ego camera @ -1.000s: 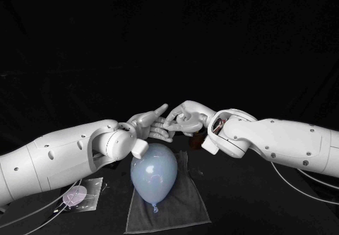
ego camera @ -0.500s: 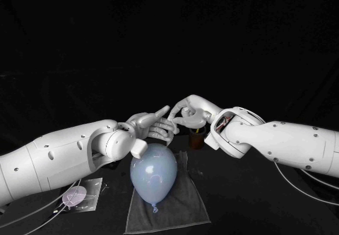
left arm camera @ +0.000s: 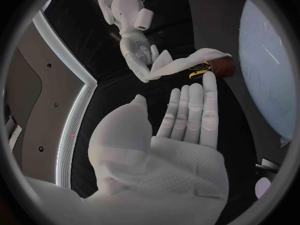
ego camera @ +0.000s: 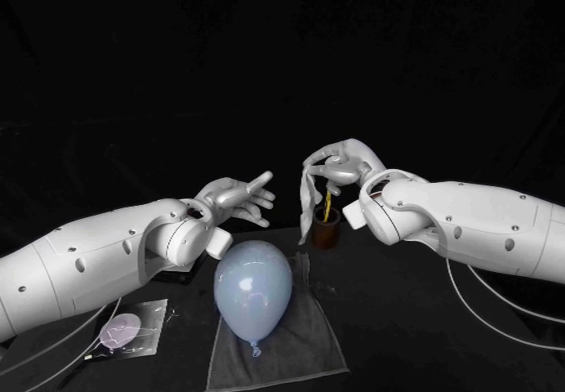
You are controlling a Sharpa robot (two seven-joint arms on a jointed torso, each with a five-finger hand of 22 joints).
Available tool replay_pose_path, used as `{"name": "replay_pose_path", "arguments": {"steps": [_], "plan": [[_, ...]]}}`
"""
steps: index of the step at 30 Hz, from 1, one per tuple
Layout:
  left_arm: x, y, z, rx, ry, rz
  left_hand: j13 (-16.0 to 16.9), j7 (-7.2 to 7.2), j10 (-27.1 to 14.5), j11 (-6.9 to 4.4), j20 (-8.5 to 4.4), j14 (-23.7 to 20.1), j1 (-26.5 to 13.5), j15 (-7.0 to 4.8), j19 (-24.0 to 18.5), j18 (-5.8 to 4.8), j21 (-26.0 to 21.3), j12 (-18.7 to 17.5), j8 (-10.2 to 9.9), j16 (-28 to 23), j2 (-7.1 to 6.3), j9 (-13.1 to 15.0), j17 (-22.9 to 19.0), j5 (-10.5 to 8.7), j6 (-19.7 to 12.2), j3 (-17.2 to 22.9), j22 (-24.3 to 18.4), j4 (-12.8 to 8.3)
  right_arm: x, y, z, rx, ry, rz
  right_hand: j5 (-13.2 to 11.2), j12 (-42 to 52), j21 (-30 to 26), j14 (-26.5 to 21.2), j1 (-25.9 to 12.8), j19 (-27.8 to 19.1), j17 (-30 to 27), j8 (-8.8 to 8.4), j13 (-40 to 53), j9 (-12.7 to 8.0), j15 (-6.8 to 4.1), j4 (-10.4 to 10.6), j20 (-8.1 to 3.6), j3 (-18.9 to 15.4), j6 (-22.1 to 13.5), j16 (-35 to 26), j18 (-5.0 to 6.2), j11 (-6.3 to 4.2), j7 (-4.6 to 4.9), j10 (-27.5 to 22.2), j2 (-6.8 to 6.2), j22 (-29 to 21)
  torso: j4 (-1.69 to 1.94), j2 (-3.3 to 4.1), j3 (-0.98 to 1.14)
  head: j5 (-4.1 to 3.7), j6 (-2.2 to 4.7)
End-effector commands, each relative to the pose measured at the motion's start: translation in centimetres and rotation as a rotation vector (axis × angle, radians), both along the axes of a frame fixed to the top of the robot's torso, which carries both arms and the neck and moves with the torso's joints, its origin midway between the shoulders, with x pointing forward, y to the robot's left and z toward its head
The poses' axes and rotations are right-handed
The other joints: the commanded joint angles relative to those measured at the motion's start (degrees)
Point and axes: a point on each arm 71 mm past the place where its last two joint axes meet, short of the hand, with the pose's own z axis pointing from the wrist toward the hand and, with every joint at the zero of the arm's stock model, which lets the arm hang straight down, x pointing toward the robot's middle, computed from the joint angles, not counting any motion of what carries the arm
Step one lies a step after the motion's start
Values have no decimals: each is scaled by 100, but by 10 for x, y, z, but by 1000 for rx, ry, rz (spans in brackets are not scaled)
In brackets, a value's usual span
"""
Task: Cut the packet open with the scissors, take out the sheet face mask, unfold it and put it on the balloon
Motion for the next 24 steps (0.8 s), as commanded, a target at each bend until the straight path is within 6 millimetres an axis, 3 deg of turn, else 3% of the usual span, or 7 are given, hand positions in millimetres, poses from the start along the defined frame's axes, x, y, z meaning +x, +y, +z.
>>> {"name": "replay_pose_path", "arguments": {"steps": [1, 4, 7, 10, 14, 17, 24], "plan": [[1, -4, 10, 105, -221, -39, 73, -15, -85, -18, 0, -41, 840, -9, -38, 49, 83, 207, 65, 122, -191, -25, -1, -11, -26, 149, 64, -357, 6, -8, 3, 114, 38, -109, -6, 2, -22, 21, -38, -9, 49, 16, 10, 1, -10, 1, -2, 47, 45, 10, 56, 0, -10, 26, 18, 3, -2, -15, -13, -69, 32], [0, -9, 17, 165, -358, -44, 215, -89, -149, -73, -38, -14, 1499, -61, -17, 58, 255, 548, 280, 323, -340, 7, 22, -7, 141, 272, 181, -611, 11, -10, 7, 123, 44, -153, -2, 7, -7, 30, -39, 1, 64, 18, 16, 1, -11, 2, -3, 49, 47, 15, 52, -1, -11, 31, 18, 13, -3, -14, -19, -127, 69], [-1, -14, 22, 204, -475, -49, 284, -121, -162, -99, -70, 17, 1651, -93, 8, 61, 352, 702, 360, 414, -369, 28, 39, -9, 174, 323, 245, -665, 14, -9, 8, 127, 50, -186, 5, 8, 2, 32, -42, 8, 66, 20, 17, 0, -12, 2, -4, 51, 51, 16, 50, -3, -12, 33, 17, 19, -5, -25, -34, -174, 84], [-4, -22, 29, 236, -604, -62, 484, -151, -213, -149, -159, 85, 1950, -143, 6, 51, 670, 1130, 471, 615, -410, 27, 67, -13, 131, 494, 466, -765, 17, -7, 9, 127, 55, -218, 6, 10, 7, 31, -43, 12, 64, 20, 19, -1, -12, 2, -4, 51, 51, 16, 49, -3, -13, 35, 16, 23, -5, -32, -47, -167, 94], [-6, -31, 33, 260, -687, -82, 568, -158, -336, -152, -178, 51, 2013, -155, -145, 30, 883, 1339, 517, 664, -501, -3, 40, -16, 56, 592, 636, -761, 20, -4, 10, 124, 58, -234, 6, 18, 10, 29, -44, 14, 61, 21, 28, -1, -12, 2, -4, 51, 52, 15, 48, -3, -13, 41, 15, 25, 5, -24, -42, -151, 123], [-7, -40, 35, 270, -731, -92, 600, -53, -640, -63, -131, -79, 1915, -70, -352, -4, 999, 1434, 472, 681, -620, -55, 7, -21, -228, 558, 751, -666, 21, -1, 10, 120, 59, -240, 6, 18, 10, 29, -44, 14, 61, 21, 28, -1, -12, 2, -4, 51, 52, 15, 48, -3, -13, 41, 15, 25, 0, -25, -38, -127, 134], [-8, -55, 37, 263, -758, -95, 622, -151, -663, -88, -101, -112, 1918, -79, -489, 26, 1153, 1636, 612, 753, -614, -56, -35, -17, -164, 584, 882, -563, 23, 12, 10, 107, 69, -227, 5, 19, 15, 31, -46, 18, 63, 23, 29, -2, -13, 1, -5, 53, 55, 16, 47, -5, -15, 43, 14, 29, -1, -20, -30, -30, 165]]}}
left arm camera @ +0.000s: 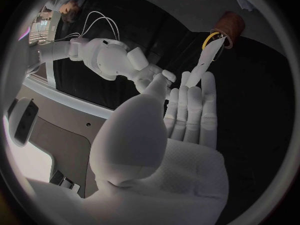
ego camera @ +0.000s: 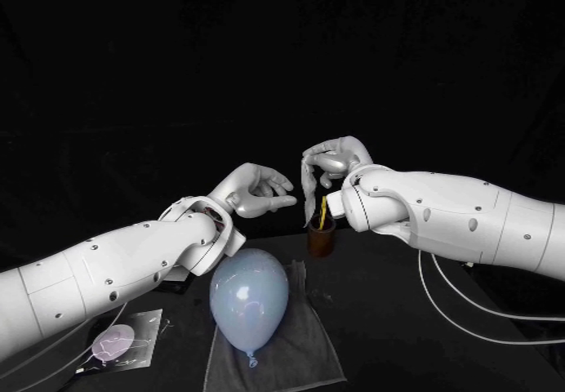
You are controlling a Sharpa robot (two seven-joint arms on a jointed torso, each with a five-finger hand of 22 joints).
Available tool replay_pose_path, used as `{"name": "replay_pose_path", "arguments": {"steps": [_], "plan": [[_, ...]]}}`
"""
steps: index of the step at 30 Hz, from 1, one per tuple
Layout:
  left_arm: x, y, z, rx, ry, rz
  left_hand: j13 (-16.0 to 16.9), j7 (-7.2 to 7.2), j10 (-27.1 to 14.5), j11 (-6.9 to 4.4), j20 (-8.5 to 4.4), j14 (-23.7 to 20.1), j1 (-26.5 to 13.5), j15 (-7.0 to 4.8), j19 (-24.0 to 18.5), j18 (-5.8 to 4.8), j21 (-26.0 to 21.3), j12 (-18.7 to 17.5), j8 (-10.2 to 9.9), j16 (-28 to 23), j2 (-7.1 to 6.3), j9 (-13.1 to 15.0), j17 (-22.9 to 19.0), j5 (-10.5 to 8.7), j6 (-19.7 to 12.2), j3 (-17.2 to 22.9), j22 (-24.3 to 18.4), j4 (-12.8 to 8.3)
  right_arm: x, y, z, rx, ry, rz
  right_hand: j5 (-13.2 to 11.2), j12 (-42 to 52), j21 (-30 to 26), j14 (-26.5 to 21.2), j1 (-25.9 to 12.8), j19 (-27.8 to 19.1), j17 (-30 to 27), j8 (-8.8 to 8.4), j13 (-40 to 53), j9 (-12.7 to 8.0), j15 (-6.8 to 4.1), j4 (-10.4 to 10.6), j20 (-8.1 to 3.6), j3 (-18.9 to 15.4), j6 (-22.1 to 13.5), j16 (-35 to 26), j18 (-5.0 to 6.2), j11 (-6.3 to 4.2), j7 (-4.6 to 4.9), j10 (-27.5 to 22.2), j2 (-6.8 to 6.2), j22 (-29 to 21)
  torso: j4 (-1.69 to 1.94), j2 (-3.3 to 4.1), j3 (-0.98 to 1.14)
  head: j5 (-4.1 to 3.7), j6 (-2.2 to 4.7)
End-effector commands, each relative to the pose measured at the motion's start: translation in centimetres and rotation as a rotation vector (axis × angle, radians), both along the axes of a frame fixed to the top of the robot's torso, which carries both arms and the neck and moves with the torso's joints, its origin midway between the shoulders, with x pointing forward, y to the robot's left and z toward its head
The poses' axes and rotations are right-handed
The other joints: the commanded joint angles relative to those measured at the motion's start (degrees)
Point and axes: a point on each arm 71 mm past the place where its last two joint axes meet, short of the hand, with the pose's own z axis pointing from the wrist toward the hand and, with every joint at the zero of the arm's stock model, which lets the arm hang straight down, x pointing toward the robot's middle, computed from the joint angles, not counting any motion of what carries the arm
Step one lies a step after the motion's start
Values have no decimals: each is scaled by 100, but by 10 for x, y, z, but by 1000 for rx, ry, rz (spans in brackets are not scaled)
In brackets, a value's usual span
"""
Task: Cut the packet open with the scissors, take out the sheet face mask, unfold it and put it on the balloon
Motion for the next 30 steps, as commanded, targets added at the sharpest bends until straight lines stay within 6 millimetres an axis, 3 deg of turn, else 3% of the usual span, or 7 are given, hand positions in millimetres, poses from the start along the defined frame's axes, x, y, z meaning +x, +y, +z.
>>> {"name": "replay_pose_path", "arguments": {"steps": [1, 9, 13, 18, 30], "plan": [[-1, -6, 4, 11, -84, -1, 5, -52, 24, -54, -7, 8, 12, -30, -52, 37, 70, 65, -9, 53, -34, -23, -14, -18, -5, 12, 46, 73, 0, 4, 0, -8, 13, -18, 6, 21, 23, 35, -47, 24, 83, 31, 8, 3, -16, -1, -6, 21, 43, 40, 85, -6, 2, 46, 13, 15, 5, 5, 10, 45, 23], [10, -10, -3, 35, 20, 60, 22, 49, 95, -53, 10, 138, -310, -37, -55, 64, 253, 283, -141, 184, -171, -132, -48, -22, -92, -319, 177, 417, -6, 18, 1, -17, 10, 30, 7, 20, 28, 33, -47, 28, 80, 33, 6, 3, -16, -2, -6, 24, 45, 38, 84, -7, 1, 47, 13, 19, 2, 7, 7, 47, 43], [14, -13, -6, 33, 69, 84, 105, 1, 230, -121, -40, 343, -223, -103, 50, 79, 492, 560, -183, 405, -107, -170, -14, -21, -47, -512, 326, 577, -11, 24, 2, -19, 5, 54, 10, 20, 28, 35, -47, 29, 82, 34, 7, 2, -17, -3, -7, 27, 47, 39, 84, -9, -1, 48, 13, 19, 2, 9, 9, 82, 50], [17, -14, -9, 30, 110, 118, 184, 19, 269, -125, -73, 472, -130, -119, 71, 74, 692, 774, -287, 553, -73, -218, 49, -22, -98, -689, 460, 711, -15, 31, 3, -20, 0, 80, 10, 20, 28, 35, -47, 29, 82, 34, 7, 2, -17, -3, -7, 27, 47, 39, 84, -9, -1, 48, 13, 19, -2, 8, 11, 94, 66], [22, -8, -12, 14, 160, 186, 247, -13, 318, -158, -106, 816, -78, -156, 74, 77, 886, 964, -283, 746, 6, -216, 396, -21, 48, -875, 592, 870, -24, 40, 4, -22, -10, 126, 25, 23, 33, 39, -47, 33, 86, 38, 10, -2, -21, -10, -10, 37, 53, 41, 84, -13, -5, 54, 10, 23, 0, 7, 8, 94, 54]]}}
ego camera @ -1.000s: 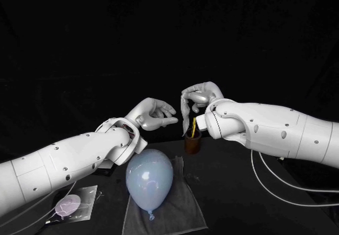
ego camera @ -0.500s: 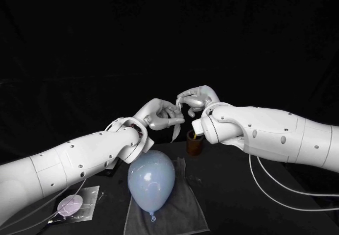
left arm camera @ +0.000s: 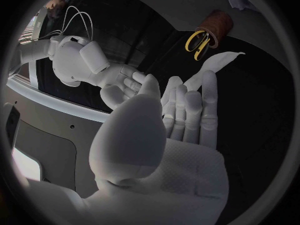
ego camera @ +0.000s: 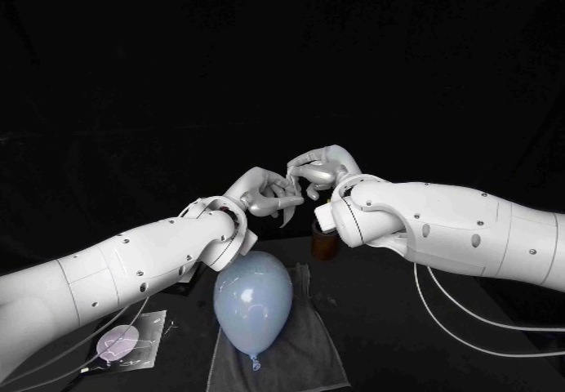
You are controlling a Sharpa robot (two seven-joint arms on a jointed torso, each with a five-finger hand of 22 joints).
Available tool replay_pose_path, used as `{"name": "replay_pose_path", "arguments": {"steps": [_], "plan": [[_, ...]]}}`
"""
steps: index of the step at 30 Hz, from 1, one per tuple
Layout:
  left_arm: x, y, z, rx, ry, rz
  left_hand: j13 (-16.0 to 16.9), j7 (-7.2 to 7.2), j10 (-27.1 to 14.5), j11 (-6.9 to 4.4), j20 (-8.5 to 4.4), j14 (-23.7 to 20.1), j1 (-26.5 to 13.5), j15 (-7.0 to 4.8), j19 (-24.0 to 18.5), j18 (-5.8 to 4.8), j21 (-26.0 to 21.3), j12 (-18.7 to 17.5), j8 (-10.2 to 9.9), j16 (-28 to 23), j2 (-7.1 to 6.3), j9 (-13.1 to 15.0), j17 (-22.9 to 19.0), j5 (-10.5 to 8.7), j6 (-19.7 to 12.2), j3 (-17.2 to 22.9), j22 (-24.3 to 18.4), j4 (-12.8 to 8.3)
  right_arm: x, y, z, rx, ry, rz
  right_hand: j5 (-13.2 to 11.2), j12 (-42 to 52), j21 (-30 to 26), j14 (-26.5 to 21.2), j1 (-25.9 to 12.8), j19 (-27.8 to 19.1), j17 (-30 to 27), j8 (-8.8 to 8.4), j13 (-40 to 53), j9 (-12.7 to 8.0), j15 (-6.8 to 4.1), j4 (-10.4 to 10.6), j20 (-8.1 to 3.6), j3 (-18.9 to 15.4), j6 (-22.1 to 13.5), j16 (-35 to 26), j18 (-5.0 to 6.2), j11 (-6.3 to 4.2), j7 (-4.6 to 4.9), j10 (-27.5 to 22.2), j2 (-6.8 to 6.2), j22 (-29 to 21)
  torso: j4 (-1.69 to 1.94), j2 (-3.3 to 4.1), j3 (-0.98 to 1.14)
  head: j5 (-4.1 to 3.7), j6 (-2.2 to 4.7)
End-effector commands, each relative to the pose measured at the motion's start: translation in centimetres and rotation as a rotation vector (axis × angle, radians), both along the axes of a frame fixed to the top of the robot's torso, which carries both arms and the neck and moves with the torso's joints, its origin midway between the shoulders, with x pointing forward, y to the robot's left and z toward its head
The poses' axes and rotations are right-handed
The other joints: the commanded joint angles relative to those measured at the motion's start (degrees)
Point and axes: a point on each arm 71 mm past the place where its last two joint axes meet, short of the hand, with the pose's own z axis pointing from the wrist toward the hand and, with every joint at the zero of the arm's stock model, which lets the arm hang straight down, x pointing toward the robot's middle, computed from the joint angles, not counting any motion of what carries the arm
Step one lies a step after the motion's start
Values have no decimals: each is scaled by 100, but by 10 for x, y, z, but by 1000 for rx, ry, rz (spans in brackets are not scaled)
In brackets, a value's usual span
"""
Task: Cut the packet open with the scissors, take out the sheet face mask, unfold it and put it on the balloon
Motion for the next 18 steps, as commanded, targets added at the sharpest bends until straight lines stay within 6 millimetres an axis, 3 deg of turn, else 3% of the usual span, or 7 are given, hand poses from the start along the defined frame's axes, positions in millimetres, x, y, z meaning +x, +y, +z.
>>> {"name": "replay_pose_path", "arguments": {"steps": [1, 18], "plan": [[2, 1, -1, -20, 36, 41, 11, 5, 50, 5, -25, 84, 50, -1, 32, 59, 51, 50, -21, 45, 26, 1, 70, -22, 50, -61, 20, 4, -2, 2, 3, -13, -23, 19, 25, 24, 33, 23, -47, 34, 87, 26, 7, 4, -9, -10, -10, 38, 42, 19, 92, 8, -17, 34, 11, 5, -3, -1, -4, 2, -9], [5, 3, -2, -55, 58, 96, 122, -42, 76, -38, -56, 520, -192, -38, 3, 60, 329, 348, -5, 313, 106, 27, 557, -26, 195, -468, 214, 22, -3, 7, 1, -13, 2, 56, 44, 29, 50, 24, -53, 45, 87, 30, 13, 0, -12, -16, -13, 45, 49, 19, 88, 5, -19, 43, 4, 17, -2, -3, -4, 11, 1]]}}
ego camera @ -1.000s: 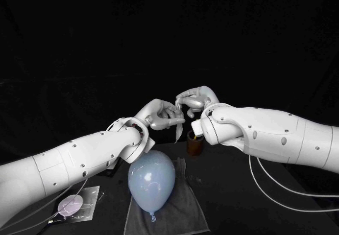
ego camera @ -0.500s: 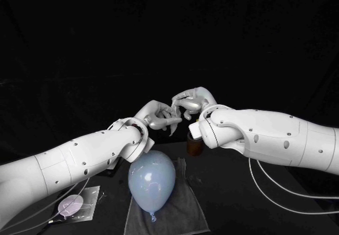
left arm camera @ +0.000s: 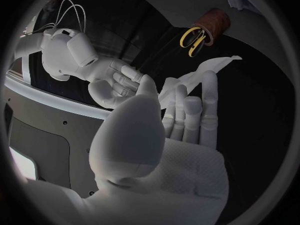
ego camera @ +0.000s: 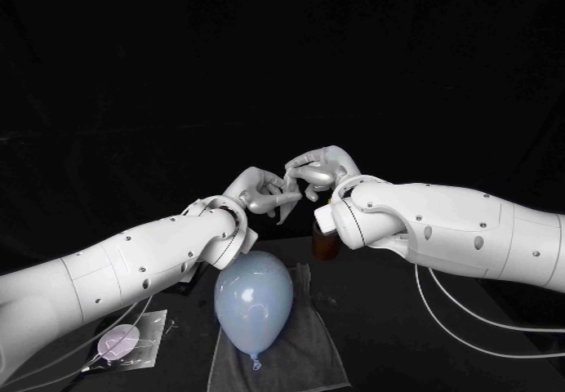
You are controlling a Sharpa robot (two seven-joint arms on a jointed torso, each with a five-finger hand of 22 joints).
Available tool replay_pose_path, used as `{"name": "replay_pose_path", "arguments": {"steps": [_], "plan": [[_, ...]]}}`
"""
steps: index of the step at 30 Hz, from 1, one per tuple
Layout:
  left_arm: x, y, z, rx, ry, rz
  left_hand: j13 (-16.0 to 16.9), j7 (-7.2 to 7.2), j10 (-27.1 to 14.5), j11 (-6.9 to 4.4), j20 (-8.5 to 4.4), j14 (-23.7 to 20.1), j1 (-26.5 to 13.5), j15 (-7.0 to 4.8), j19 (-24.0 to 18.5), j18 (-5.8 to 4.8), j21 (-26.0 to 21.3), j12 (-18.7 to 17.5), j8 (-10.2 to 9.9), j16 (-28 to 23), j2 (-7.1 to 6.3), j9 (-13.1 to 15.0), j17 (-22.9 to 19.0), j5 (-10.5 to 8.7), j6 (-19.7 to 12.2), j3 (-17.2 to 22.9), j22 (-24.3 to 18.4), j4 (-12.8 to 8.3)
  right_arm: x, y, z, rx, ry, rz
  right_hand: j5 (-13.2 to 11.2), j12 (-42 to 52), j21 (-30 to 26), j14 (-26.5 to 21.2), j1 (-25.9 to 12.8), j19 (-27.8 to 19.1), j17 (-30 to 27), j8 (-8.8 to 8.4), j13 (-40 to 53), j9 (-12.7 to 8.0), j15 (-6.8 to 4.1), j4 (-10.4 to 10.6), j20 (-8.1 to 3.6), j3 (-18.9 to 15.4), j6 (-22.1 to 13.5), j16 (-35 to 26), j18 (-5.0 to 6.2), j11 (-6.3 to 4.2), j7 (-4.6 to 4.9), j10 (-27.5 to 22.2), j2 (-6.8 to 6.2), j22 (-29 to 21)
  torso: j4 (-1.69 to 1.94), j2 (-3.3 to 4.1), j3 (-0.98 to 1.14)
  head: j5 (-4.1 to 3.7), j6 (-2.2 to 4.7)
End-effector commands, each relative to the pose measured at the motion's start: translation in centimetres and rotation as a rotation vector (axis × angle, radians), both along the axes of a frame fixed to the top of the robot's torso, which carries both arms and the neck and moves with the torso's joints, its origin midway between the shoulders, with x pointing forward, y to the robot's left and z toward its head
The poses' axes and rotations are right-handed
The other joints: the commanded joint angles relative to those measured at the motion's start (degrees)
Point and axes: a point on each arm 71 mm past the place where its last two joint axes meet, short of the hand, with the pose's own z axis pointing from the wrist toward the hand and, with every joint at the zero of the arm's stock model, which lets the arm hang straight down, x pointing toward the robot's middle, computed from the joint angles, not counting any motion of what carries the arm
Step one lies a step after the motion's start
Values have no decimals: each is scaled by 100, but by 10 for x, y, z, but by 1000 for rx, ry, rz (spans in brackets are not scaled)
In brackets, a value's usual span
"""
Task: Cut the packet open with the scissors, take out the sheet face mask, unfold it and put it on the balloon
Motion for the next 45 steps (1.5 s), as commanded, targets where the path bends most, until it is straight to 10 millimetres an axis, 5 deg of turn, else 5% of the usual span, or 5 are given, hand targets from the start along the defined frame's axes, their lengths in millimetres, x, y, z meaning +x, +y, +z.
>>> {"name": "replay_pose_path", "arguments": {"steps": [1, 6, 9, 17, 45], "plan": [[1, 0, 1, -24, 11, 27, 15, -5, 14, -24, -39, 67, 4, -12, -21, 65, 50, 41, 46, 48, 64, 16, 40, -25, 64, -32, 19, -7, 0, 3, 0, -9, 1, 30, 19, 29, 7, 25, -53, 24, 82, 37, 4, 3, -15, 1, 8, 29, 31, 33, 57, 4, 0, 43, 5, 5, 0, -1, -1, -1, 10], [0, -1, 1, -47, 7, 23, -74, -247, 23, -252, -162, 344, 1232, -208, -32, 81, 225, -59, 276, 185, 839, 84, 402, -18, 546, 741, 142, -373, 1, 3, 0, -12, 5, 32, 24, 31, 10, 25, -56, 26, 81, 38, 5, 2, -16, 1, 7, 30, 33, 33, 56, 4, -1, 45, 3, 7, -2, -2, 0, -4, 3], [0, 0, 2, -62, 0, 15, -221, -222, 76, -267, -264, 351, 1615, -255, -144, 63, 428, -274, 359, 167, 898, 112, 461, -10, 697, 1300, 305, -485, 3, 1, -1, -15, 6, 26, 24, 31, 10, 25, -56, 26, 81, 38, 5, 2, -16, 1, 7, 30, 33, 33, 56, 4, -1, 45, 3, 7, -1, -1, 0, -7, 1], [-5, 10, 2, -86, 28, -35, -206, -202, 90, -227, -209, 88, 500, -210, -718, 57, 1139, -216, 652, 70, -222, 292, 201, -26, 677, 4142, 911, -636, 15, -12, -5, -29, 16, -13, 24, 31, 10, 25, -56, 26, 81, 38, 5, 2, -16, 1, 7, 30, 33, 33, 56, 4, -1, 45, 3, 7, 1, 4, 0, -14, -37], [2, 32, 14, 28, 226, -138, -137, -198, 30, -224, -187, 149, -197, -189, -822, 68, 1322, -68, 862, 240, -254, 428, 339, -21, 597, 4716, 1053, -1309, 12, -21, -25, -29, 112, 68, 321, -384, -632, -282, -302, -367, -347, 123, -416, -28, 26, 208, 57, -567, -177, -148, 171, 34, 16, -329, -211, -402, -13, -1, 17, -39, -135]]}}
